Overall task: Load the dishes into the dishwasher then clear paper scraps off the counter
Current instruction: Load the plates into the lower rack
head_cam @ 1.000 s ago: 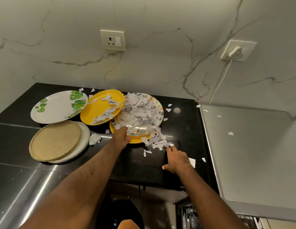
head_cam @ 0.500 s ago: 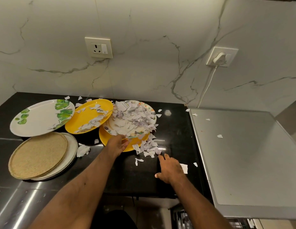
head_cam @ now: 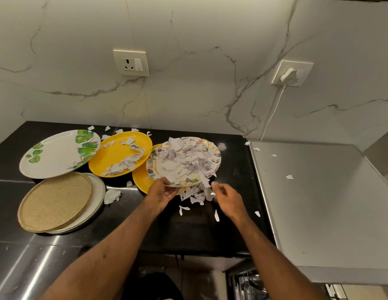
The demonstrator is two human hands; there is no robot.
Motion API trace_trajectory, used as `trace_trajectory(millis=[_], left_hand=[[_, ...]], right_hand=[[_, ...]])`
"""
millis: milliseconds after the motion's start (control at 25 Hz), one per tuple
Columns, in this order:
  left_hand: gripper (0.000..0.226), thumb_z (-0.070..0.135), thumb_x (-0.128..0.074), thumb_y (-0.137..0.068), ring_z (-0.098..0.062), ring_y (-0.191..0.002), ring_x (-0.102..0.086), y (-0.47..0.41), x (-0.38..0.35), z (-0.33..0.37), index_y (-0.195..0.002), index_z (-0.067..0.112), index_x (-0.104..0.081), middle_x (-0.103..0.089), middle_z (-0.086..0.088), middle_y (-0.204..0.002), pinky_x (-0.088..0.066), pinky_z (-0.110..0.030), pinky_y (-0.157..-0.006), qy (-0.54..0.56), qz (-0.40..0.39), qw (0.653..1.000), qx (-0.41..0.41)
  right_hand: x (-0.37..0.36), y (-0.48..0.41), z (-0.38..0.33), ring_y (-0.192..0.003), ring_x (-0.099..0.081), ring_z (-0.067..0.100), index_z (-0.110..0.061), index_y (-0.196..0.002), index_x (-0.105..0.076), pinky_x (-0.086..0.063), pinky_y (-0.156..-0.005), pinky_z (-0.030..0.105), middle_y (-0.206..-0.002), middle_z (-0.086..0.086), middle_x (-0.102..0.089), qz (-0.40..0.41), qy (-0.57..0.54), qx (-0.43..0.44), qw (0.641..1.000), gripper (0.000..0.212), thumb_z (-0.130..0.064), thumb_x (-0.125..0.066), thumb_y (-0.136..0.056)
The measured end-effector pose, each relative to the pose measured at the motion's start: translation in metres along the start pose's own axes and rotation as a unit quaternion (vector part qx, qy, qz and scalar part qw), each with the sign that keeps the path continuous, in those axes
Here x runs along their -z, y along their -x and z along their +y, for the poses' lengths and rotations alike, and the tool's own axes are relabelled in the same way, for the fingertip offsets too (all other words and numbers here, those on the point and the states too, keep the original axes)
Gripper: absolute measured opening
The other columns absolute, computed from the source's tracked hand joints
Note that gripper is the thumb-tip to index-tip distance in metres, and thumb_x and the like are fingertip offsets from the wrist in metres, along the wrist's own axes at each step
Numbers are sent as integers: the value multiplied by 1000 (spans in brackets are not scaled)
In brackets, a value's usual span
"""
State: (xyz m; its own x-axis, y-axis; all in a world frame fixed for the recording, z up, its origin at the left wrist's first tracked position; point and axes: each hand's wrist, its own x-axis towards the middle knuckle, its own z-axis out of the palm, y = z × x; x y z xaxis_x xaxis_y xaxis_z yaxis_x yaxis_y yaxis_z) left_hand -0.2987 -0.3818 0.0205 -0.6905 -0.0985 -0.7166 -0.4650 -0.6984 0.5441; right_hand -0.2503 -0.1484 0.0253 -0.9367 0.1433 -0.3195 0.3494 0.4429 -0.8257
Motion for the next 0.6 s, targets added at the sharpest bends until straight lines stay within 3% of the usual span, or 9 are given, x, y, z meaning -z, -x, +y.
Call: trace_trajectory(millis=[120,280,480,560,600], left_hand=[[37,-10,-49,-85,-39,-111,-68,7,-6,-9,-119,2,-53,-67,-27,-117,-61,-42,-86,-3,-11,1000,10],[42,-9,-51,-84,-38,-103,-71,10,-16,-11,-125,0,-53,-69,-26,-114,-63,-38,-69,1,-22,1000,-3],[40,-8,-50,-84,-34,-89,-72,8,-20,-2,-123,-1,-54,-71,-24,-105,-63,-37,-69,-10,-21,999,-48],[39,-8,-50,-85,-34,-93,-72,7,-17,2,-122,0,-54,-71,-24,-107,-63,-36,-67,-2,-14,998,-68],[37,-8,-49,-85,-35,-95,-72,7,-15,4,-121,1,-54,-71,-24,-109,-63,-36,-66,-1,-11,997,-76]], right_hand=[[-6,-5,-16,-106,-75,17,-24,-123,-69,-59,-99,42,-118,0,-76,-55,-197,-41,978,46,-62,-54,-102],[-12,-2,-21,-104,-75,20,-20,-124,-70,-60,-96,41,-114,5,-78,-35,-290,-48,955,28,-38,-59,-105],[-4,-3,-14,-78,-74,20,-4,-116,-72,-62,-73,30,-92,15,-79,36,-279,-51,958,19,-15,-69,-101],[0,-7,-10,-85,-76,19,-7,-118,-73,-63,-77,31,-95,9,-79,52,-202,-64,976,23,-20,-69,-100],[0,-9,-8,-95,-75,20,-9,-124,-72,-62,-84,34,-105,6,-78,53,-112,-73,990,32,-29,-70,-99]])
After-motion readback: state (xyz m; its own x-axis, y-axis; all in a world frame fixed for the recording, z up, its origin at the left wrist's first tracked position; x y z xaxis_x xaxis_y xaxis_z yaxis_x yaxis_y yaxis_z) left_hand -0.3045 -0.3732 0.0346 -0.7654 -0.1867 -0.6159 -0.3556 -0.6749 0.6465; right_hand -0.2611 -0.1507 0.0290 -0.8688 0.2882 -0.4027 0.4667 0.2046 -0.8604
